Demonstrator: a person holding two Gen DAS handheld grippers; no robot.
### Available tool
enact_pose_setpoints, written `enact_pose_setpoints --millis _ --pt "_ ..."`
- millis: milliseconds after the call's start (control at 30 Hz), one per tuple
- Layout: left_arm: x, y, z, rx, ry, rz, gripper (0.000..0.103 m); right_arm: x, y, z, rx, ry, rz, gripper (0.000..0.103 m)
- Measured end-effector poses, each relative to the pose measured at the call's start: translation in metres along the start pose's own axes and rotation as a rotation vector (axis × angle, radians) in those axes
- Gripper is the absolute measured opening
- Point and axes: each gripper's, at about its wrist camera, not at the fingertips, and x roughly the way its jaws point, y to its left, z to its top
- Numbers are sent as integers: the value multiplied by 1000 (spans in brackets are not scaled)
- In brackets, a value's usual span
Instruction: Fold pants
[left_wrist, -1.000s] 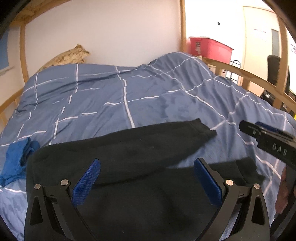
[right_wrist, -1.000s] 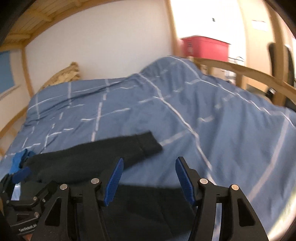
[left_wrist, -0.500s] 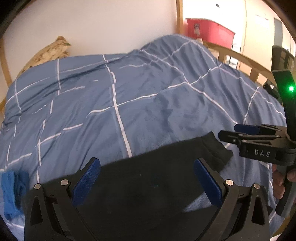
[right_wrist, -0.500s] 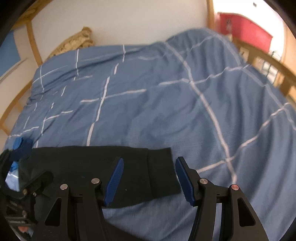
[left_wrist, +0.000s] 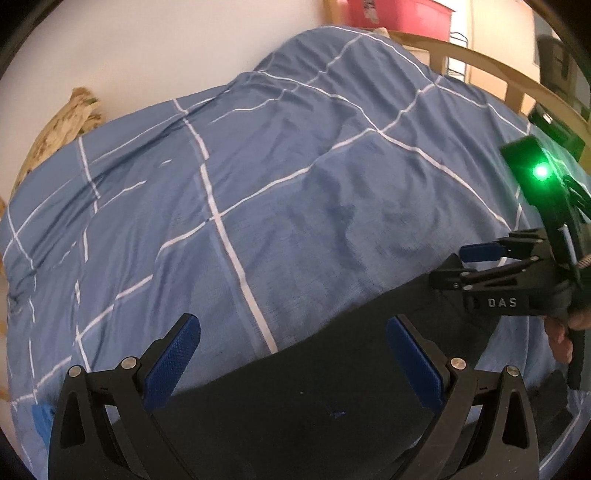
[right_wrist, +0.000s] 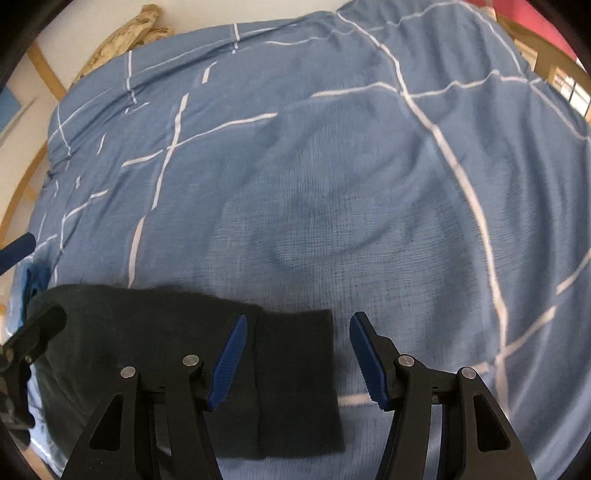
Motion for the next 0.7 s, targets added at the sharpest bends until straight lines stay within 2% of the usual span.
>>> enact_pose_setpoints --millis 33,100,167,233,333,400,533,567,700 --pt "1 -1 0 7 0 -3 103 3 -1 1 1 8 6 57" --pt "4 -2 -1 14 3 -5 103 8 -2 -2 4 20 25 46" --pt "8 -3 -2 20 9 -6 103 11 -1 -5 -19 14 -4 24" --pt "9 -3 -4 25 5 -6 103 5 1 -9 -54 -14 -37 13" --pt "10 1 -5 18 -18 -4 103 -24 5 -9 -66 -134 -28 12" --pt "12 5 -4 -4 -25 -4 103 -35 7 -4 -65 -178 -29 11" --pt "20 19 0 -68 -15 4 102 -40 7 16 -35 -207 -91 9" --pt "22 22 1 -76 -14 10 102 -37 6 20 -21 -216 -123 6" --pt "27 35 0 -113 -19 36 102 -12 7 37 24 -182 -185 6"
